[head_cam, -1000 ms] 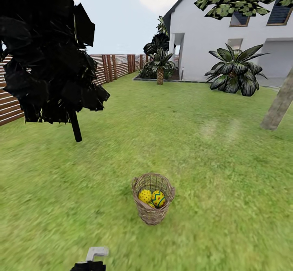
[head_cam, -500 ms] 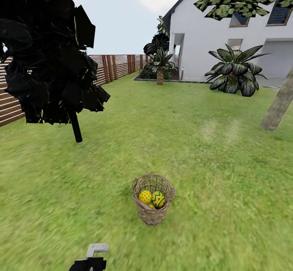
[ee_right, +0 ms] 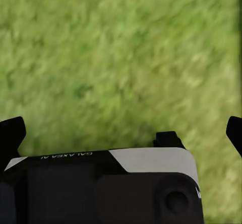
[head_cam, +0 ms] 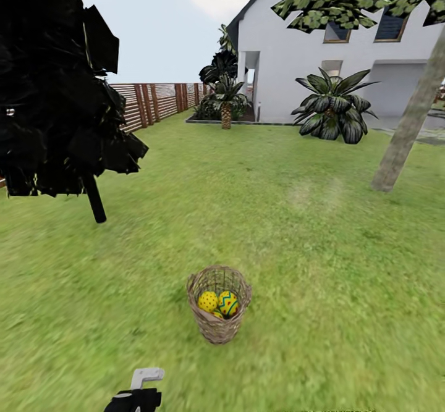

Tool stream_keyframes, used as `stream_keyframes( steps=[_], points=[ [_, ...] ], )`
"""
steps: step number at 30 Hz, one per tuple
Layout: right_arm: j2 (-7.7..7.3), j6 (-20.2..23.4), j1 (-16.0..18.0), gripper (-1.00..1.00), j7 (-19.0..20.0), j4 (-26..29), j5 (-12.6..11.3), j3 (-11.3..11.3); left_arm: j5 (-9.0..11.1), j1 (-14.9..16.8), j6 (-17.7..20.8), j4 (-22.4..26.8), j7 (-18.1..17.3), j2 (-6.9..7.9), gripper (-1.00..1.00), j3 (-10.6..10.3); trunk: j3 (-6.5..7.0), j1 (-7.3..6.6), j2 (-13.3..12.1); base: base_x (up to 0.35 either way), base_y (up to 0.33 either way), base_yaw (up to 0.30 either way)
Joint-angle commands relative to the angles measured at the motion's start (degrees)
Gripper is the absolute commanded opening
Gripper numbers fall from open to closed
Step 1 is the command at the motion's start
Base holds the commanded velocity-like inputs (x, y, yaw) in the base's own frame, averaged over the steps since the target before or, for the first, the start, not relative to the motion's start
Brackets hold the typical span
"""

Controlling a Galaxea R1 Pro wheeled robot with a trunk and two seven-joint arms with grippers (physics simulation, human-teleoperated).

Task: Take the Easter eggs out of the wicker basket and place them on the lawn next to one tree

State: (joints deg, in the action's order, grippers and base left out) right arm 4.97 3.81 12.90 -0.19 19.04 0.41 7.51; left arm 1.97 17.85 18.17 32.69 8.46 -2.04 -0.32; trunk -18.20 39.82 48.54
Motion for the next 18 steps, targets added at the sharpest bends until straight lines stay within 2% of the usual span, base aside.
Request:
stream_keyframes(
  steps=[1,18],
  points=[
    [0.05,0.3,0.0,1.0,0.0,0.1,0.0,0.3,0.2,0.0,0.3,0.1,0.2,0.0,1.0,0.0,-0.07,0.02,0.1,0.181,0.052,-0.268],
    [0.0,0.2,0.0,1.0,0.0,0.0,0.0,0.3,0.2,0.0,0.2,-0.1,0.2,0.02,1.0,0.1,-0.22,0.02,0.1,0.287,0.106,-0.253]
  ],
)
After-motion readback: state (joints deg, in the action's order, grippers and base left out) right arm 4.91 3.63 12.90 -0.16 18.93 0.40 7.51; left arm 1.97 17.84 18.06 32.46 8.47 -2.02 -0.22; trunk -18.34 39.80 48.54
